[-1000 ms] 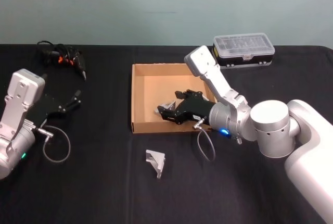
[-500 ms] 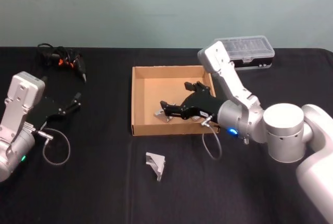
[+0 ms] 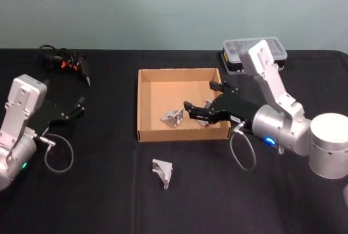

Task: Use one hand to pick up the angle iron from the table and place it into the box.

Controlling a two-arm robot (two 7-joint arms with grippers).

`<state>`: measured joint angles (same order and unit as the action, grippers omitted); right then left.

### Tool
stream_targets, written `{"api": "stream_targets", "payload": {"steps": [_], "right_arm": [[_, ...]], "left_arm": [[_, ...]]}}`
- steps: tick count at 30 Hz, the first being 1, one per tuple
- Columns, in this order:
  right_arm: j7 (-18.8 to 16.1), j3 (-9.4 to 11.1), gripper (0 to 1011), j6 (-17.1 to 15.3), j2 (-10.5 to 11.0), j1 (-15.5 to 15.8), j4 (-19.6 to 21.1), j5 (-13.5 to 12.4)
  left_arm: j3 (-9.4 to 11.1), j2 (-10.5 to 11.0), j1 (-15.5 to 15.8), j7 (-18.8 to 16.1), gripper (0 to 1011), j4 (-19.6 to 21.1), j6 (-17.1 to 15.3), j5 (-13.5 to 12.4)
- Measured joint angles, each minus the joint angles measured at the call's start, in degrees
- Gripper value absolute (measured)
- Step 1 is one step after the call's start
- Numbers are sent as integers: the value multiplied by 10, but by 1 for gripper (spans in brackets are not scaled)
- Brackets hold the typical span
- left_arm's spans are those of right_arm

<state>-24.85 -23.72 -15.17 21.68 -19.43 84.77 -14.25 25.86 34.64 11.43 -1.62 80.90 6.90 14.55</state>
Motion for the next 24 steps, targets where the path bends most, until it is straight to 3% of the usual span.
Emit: {"api": "stream_targets", "payload": {"steps": [7, 15, 24], "right_arm": [[-9, 13, 1004, 10, 33, 30, 39, -17], [-38, 30, 1004, 29, 87, 69, 90, -52], [-89, 20, 1004, 54, 134, 92, 114, -76]], "left_arm": [[0, 0, 0, 0, 1000, 0, 0, 0], [0, 0, 0, 0, 1000, 0, 0, 0], [0, 0, 0, 0, 1000, 0, 0, 0]]}}
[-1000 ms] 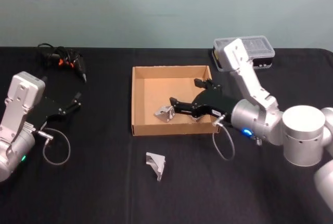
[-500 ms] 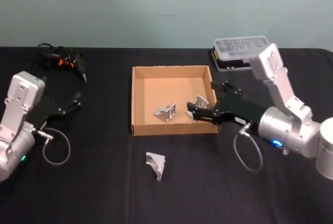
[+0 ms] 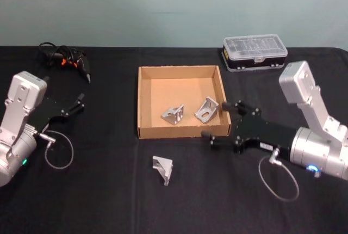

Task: Use one hand to pick up the angle iron from the table and place it into the box.

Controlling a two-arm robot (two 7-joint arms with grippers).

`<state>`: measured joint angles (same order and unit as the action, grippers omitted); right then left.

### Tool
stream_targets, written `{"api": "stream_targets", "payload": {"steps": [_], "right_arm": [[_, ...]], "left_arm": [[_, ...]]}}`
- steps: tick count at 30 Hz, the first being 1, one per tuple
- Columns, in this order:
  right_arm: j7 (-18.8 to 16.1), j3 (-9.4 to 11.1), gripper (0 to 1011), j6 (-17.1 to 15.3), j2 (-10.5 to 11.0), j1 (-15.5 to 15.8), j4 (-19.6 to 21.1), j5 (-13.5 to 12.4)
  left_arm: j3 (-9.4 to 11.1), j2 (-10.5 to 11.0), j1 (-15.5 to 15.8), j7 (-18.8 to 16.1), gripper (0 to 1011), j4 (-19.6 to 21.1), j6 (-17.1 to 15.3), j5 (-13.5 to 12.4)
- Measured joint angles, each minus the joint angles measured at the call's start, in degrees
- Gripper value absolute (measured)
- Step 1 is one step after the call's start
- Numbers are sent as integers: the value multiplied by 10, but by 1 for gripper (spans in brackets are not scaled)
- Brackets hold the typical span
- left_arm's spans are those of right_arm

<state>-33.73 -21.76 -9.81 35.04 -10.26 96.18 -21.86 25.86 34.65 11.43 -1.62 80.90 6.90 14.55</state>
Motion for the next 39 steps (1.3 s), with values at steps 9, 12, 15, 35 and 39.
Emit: {"api": "stream_targets", "payload": {"steps": [9, 12, 15, 35, 39], "right_arm": [[-30, -37, 1004, 13, 22, 6, -2, 2], [-32, -52, 1004, 14, 23, 4, -8, 8], [-32, -71, 1004, 15, 20, -1, -17, 15], [-24, -123, 1004, 8, -14, -30, -60, 33], [-21, -131, 1004, 7, -23, -35, -70, 36]], "left_arm": [[0, 0, 0, 0, 1000, 0, 0, 0], [0, 0, 0, 0, 1000, 0, 0, 0], [0, 0, 0, 0, 1000, 0, 0, 0], [0, 0, 0, 0, 1000, 0, 0, 0], [0, 0, 0, 0, 1000, 0, 0, 0]]}}
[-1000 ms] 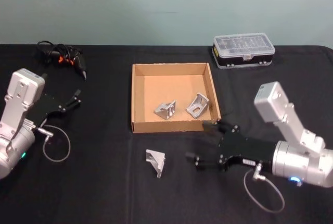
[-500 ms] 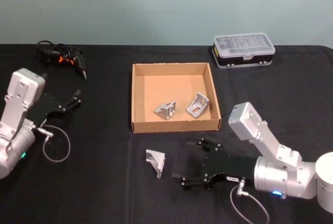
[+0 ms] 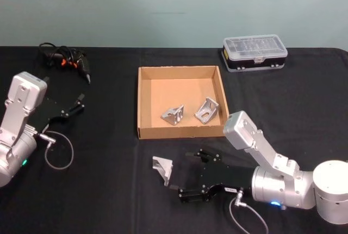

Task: Use one hand to pick up the angle iron from the table and place it into the box.

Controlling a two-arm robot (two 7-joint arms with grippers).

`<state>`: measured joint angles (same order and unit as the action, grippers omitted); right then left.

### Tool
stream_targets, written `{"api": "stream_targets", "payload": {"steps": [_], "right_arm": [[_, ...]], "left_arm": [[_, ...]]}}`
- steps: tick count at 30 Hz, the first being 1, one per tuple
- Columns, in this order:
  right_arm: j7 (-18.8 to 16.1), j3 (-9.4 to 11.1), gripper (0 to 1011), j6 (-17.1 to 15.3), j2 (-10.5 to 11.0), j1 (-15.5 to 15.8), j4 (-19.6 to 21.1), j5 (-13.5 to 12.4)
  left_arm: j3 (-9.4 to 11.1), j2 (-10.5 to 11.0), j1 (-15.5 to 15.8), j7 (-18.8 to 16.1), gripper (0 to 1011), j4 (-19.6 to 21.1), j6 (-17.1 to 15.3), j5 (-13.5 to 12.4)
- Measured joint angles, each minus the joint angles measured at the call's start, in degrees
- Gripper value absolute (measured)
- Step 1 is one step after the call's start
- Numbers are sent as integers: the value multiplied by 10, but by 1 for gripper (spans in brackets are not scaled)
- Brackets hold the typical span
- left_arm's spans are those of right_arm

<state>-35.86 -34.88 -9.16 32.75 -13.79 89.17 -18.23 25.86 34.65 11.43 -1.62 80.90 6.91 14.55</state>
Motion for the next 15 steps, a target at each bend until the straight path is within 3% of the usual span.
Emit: {"api": "stream_targets", "payload": {"steps": [15], "right_arm": [[3, -13, 1004, -4, -20, -17, -28, 11]], "left_arm": [[0, 0, 0, 0, 1000, 0, 0, 0]]}}
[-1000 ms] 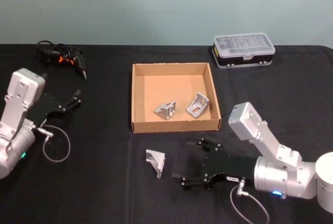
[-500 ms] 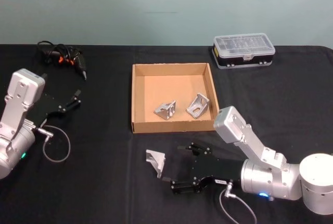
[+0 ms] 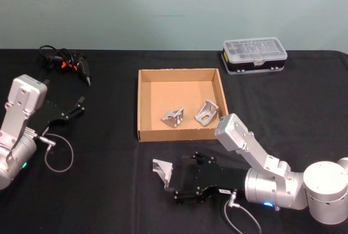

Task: Use one hand to pick up the angle iron from the table and place it into the box.

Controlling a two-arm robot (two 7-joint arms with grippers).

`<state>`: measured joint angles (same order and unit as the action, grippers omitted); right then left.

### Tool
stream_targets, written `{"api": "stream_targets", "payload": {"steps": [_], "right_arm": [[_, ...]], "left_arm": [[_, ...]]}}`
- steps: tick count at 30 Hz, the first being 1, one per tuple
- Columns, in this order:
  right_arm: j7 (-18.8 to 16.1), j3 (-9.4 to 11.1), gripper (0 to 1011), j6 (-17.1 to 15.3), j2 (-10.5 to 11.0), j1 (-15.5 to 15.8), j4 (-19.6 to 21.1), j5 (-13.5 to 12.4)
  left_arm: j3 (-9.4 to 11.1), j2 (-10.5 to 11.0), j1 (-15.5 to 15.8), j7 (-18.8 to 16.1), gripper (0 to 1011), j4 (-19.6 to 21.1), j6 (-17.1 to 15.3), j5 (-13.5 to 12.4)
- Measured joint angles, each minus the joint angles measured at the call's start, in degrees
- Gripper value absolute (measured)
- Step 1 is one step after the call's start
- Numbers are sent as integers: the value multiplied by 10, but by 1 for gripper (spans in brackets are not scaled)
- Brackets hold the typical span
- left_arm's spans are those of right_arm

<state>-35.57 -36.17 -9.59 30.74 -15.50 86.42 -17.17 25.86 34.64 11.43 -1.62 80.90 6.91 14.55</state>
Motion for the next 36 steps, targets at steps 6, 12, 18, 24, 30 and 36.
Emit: {"api": "stream_targets", "payload": {"steps": [6, 12, 18, 24, 30, 36], "right_arm": [[1, -4, 1004, -1, -9, -7, -10, 3], [2, -9, 1004, -2, -18, -14, -18, 7], [3, -12, 1004, -2, -25, -16, -25, 11], [6, -11, 1004, -1, -29, -16, -29, 11], [5, -12, 966, 2, -33, -18, -32, 12], [4, -12, 811, 2, -35, -19, -33, 12]], "left_arm": [[0, 0, 0, 0, 1000, 0, 0, 0], [0, 0, 0, 0, 1000, 0, 0, 0], [0, 0, 0, 0, 1000, 0, 0, 0], [0, 0, 0, 0, 1000, 0, 0, 0], [0, 0, 0, 0, 1000, 0, 0, 0], [0, 0, 0, 0, 1000, 0, 0, 0]]}}
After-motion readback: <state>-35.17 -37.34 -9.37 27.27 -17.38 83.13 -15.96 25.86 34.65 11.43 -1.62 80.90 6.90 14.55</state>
